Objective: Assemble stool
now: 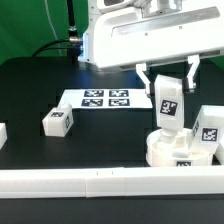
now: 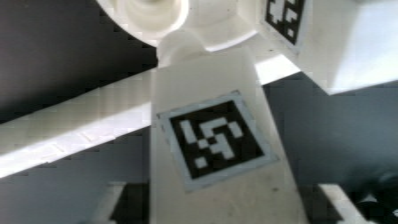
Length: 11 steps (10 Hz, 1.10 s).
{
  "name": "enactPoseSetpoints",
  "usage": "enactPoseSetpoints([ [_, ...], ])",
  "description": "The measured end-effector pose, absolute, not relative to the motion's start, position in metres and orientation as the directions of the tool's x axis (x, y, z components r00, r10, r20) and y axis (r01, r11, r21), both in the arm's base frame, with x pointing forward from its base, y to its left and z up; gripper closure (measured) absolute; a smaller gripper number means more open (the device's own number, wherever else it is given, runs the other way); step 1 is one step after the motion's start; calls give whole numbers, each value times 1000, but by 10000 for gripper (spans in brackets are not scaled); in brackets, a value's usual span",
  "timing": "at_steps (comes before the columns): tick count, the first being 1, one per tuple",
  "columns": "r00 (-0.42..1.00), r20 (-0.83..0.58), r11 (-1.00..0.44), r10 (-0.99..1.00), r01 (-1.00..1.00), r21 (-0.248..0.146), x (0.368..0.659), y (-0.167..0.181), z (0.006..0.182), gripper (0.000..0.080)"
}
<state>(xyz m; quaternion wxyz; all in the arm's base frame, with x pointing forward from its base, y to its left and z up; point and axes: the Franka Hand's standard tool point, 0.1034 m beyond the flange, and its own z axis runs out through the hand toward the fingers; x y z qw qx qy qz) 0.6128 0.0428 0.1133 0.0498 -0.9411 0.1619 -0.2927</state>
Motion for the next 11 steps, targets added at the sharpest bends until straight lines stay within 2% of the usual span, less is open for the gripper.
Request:
enactPoseSetpoints([
  [3, 775, 534, -941, -338, -276, -195, 606, 34, 107, 471],
  [7, 776, 532, -941, -339, -276, -198, 606, 38, 106, 471],
  [11, 786, 520, -942, -334, -269, -198, 603, 45, 97, 471],
])
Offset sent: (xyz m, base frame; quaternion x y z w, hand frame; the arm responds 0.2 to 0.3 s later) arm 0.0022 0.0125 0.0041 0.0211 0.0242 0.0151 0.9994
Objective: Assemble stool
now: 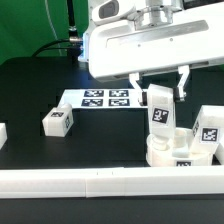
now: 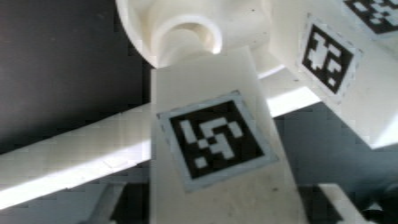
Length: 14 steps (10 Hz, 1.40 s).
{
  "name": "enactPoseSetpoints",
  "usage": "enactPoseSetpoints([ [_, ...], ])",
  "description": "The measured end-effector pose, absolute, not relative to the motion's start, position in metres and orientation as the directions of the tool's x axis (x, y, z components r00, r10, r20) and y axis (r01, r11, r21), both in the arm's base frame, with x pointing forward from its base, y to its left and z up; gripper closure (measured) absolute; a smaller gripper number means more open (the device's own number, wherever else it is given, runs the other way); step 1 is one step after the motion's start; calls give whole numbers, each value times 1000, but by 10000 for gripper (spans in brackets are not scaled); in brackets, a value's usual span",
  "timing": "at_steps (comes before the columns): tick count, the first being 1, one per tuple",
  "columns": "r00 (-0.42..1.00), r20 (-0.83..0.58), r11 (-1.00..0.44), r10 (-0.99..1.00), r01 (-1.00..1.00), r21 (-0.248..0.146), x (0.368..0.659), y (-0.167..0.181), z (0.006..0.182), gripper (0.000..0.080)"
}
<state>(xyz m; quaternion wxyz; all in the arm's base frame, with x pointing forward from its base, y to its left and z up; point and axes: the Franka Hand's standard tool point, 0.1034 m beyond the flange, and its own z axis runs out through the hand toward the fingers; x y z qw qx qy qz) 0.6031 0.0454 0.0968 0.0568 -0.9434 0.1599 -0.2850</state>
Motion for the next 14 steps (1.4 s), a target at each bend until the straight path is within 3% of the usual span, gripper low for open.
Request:
enactPoseSetpoints([
  [6, 794, 507, -942, -334, -274, -193, 599, 45, 85, 471],
  [13, 794, 504, -941, -339, -279, -193, 600, 37, 83, 471],
  [14, 808, 480, -940, -341, -281, -194, 598, 38, 84, 251],
])
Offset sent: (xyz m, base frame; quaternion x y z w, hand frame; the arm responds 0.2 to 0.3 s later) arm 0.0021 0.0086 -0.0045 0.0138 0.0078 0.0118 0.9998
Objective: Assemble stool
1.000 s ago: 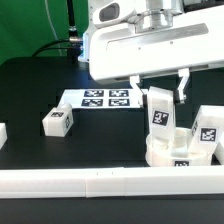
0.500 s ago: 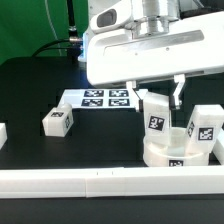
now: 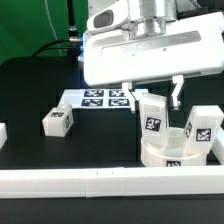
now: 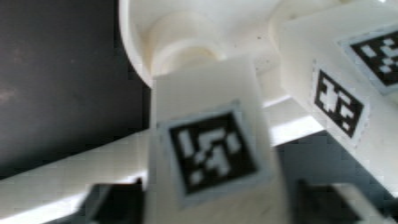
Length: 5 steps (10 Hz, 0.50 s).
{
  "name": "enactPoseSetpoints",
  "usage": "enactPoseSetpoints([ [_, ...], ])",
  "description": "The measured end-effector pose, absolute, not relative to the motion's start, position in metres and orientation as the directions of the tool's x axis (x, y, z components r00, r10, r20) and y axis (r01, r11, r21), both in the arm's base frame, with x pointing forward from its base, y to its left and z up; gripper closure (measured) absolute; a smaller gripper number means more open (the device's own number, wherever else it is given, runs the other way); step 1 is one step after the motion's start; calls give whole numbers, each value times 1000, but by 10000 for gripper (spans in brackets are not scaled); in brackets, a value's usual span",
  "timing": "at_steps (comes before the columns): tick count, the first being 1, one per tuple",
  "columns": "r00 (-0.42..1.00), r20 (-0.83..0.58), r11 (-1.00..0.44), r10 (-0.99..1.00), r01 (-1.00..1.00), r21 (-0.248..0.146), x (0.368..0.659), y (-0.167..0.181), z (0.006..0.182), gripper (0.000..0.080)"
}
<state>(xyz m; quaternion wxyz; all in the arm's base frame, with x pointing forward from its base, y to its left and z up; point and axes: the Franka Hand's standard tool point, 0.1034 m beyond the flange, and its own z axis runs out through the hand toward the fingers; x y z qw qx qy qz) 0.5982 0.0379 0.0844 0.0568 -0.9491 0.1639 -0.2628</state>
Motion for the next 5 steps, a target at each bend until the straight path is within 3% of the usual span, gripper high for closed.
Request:
enactPoseSetpoints([
  [1, 813, 474, -941, -338, -279, -193, 600, 36, 92, 251],
  [2, 816, 474, -943, -331, -273, -188, 602, 30, 101, 171],
  [5, 835, 438, -941, -333, -269, -203, 604, 28, 127, 151],
])
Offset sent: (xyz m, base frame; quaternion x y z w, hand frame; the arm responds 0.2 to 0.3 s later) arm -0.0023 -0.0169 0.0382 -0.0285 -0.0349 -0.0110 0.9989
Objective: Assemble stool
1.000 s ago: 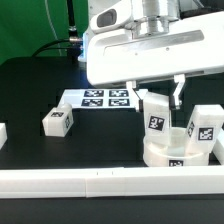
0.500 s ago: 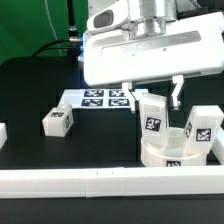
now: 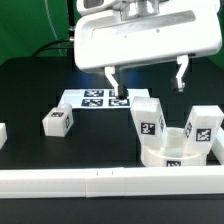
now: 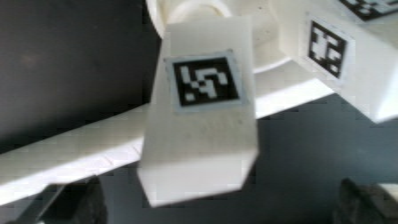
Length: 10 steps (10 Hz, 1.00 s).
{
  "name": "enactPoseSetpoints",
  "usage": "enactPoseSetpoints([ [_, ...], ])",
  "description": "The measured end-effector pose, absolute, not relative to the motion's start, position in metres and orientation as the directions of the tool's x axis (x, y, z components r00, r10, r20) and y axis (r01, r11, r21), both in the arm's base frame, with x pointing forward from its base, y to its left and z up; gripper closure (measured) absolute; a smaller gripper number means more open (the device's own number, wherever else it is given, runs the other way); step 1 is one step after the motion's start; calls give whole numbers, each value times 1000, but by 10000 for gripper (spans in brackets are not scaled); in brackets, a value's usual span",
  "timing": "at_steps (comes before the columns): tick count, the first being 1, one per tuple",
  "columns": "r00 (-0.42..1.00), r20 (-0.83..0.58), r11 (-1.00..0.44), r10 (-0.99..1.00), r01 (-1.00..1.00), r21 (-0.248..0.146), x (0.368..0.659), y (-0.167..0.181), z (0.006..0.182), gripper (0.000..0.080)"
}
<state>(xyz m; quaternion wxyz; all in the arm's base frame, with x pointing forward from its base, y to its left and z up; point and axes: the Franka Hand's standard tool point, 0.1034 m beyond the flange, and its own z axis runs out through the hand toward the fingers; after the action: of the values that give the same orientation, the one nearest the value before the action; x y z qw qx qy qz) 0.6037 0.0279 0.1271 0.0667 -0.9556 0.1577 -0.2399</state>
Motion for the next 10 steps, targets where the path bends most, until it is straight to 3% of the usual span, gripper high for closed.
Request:
enactPoseSetpoints([
  [5, 845, 425, -945, -325, -269, -189, 599, 24, 112, 150],
  [7, 909, 281, -946, -308, -259, -197, 594, 27, 102, 150],
  [10, 952, 126, -944, -278, -246, -218, 596, 24, 101, 150],
])
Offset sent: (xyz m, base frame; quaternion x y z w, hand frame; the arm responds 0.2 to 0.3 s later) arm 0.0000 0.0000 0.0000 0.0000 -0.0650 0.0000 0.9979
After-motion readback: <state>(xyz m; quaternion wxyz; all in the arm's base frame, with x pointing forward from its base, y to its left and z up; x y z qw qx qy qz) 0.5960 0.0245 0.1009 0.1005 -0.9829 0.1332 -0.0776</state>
